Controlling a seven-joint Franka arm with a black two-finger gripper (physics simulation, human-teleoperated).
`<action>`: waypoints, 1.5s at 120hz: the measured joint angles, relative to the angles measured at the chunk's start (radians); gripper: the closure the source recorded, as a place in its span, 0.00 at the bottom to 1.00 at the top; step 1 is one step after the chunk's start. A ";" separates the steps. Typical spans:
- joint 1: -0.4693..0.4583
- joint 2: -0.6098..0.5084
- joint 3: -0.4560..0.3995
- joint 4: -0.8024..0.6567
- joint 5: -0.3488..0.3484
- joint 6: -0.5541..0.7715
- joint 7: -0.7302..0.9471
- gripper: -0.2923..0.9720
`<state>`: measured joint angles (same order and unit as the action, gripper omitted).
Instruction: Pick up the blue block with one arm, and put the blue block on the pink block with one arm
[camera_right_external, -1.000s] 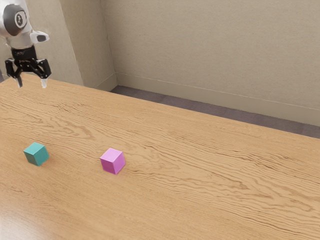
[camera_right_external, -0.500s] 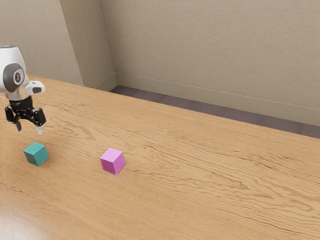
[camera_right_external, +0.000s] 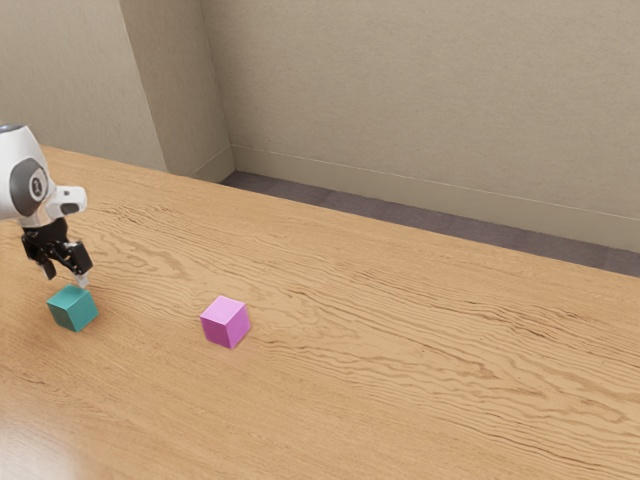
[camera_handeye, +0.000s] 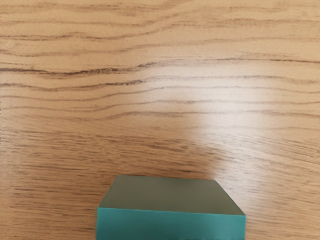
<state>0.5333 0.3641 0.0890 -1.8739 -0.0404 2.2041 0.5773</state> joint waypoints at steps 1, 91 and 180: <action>0.002 -0.005 0.000 -0.007 0.000 0.001 0.000 0.23; 0.019 0.002 -0.020 -0.098 0.066 0.106 0.106 0.23; 0.025 0.046 -0.020 -0.099 0.033 0.162 0.127 0.31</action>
<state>0.5584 0.4100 0.0695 -1.9728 -0.0079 2.3664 0.7043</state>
